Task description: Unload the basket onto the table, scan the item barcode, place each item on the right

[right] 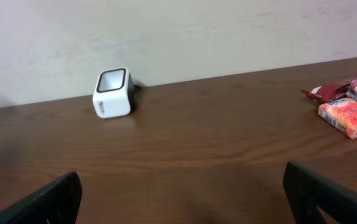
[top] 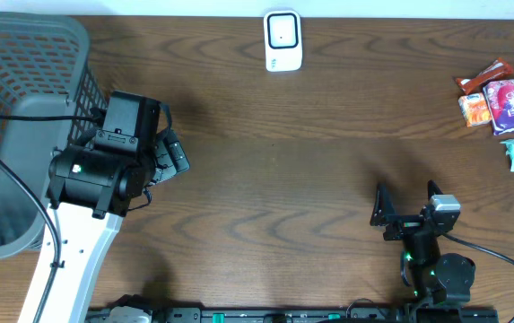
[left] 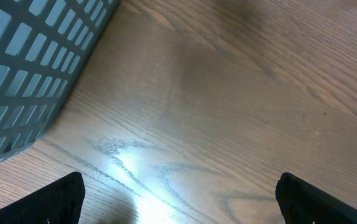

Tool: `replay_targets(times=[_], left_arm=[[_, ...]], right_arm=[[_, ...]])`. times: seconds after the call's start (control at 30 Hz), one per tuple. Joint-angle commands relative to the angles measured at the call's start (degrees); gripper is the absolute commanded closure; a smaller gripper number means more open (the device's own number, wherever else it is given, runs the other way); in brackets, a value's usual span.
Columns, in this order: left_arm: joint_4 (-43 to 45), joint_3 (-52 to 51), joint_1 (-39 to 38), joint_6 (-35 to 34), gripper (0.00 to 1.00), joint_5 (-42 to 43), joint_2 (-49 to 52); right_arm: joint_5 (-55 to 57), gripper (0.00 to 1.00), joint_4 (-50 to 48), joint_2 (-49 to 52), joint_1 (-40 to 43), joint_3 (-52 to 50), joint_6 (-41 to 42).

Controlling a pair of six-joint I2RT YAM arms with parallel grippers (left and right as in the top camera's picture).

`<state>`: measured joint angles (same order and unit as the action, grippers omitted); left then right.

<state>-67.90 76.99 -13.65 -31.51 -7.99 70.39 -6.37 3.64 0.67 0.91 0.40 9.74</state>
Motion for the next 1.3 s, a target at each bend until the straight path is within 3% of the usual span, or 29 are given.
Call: replay_targets(times=[0.0,0.13,0.23,0.4,0.57,0.73,1.27], left_arm=[[-0.9,0.3,0.2,0.6,0.02,-1.4,0.1],[-1.0,-2.6,0.2,0.8,0.02,-1.6,-1.5],[2.1,-10.8,0.2,0.8,0.02,-1.7,-6.3],[16.2,-26.6,0.2,1.2,0.02,-0.9,-16.8],[31.7,-40.9,0.2,8.9,0.02,3.2,-29.3],[40.8,-51.1,0.3,13.0,0.02,3.3,-40.6],[53.4,-66.9,0.9,21.6,0.02,3.3,-64.7]], right_arm=[[0.7,0.01,0.3,-0.4,0.3,-0.1,-1.0],[0.7,0.01,0.3,-0.4,0.3,-0.1,-1.0],[0.7,0.01,0.3,-0.4,0.3,-0.1,-1.0],[0.7,0.01,0.3,-0.4,0.3,-0.1,-1.0],[0.7,0.01,0.3,-0.4,0.3,-0.1,-1.0],[0.7,0.01,0.3,-0.4,0.3,-0.1,-1.0],[0.7,0.01,0.3,-0.4,0.3,-0.1,-1.0]])
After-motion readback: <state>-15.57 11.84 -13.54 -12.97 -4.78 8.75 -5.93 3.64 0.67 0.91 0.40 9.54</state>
